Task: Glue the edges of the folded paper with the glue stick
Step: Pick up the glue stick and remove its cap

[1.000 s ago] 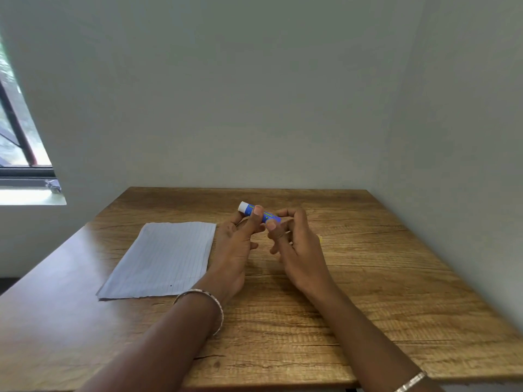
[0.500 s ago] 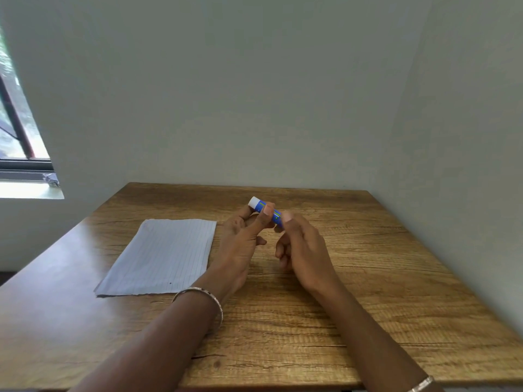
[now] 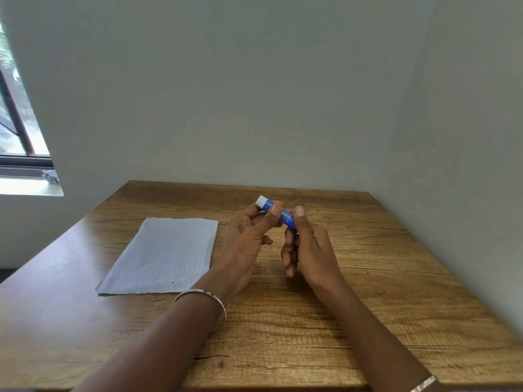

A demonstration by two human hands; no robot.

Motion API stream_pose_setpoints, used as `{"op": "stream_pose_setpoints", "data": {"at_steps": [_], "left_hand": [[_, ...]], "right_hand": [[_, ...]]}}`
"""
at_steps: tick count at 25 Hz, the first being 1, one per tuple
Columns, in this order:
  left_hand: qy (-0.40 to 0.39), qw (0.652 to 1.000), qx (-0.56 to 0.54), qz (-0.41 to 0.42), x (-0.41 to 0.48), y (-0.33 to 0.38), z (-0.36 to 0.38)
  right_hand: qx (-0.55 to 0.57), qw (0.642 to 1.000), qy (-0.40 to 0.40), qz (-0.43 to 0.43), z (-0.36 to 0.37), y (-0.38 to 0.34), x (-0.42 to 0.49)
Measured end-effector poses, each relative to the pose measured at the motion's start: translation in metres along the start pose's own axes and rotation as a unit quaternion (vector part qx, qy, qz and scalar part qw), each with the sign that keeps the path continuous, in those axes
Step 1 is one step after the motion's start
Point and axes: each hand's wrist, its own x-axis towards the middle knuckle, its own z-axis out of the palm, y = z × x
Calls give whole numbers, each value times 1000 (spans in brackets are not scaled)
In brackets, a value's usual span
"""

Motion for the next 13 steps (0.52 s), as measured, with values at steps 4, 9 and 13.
{"op": "stream_pose_setpoints", "data": {"at_steps": [4, 9, 13], "left_hand": [[29, 1000, -1, -5, 2, 2, -3], [23, 1000, 11, -4, 1, 2, -5], [7, 1000, 20, 9, 1, 3, -5]], "right_hand": [[-151, 975, 56, -154, 0, 7, 3], [-206, 955, 73, -199, -2, 11, 5], [-119, 983, 61, -126, 0, 9, 4]]}}
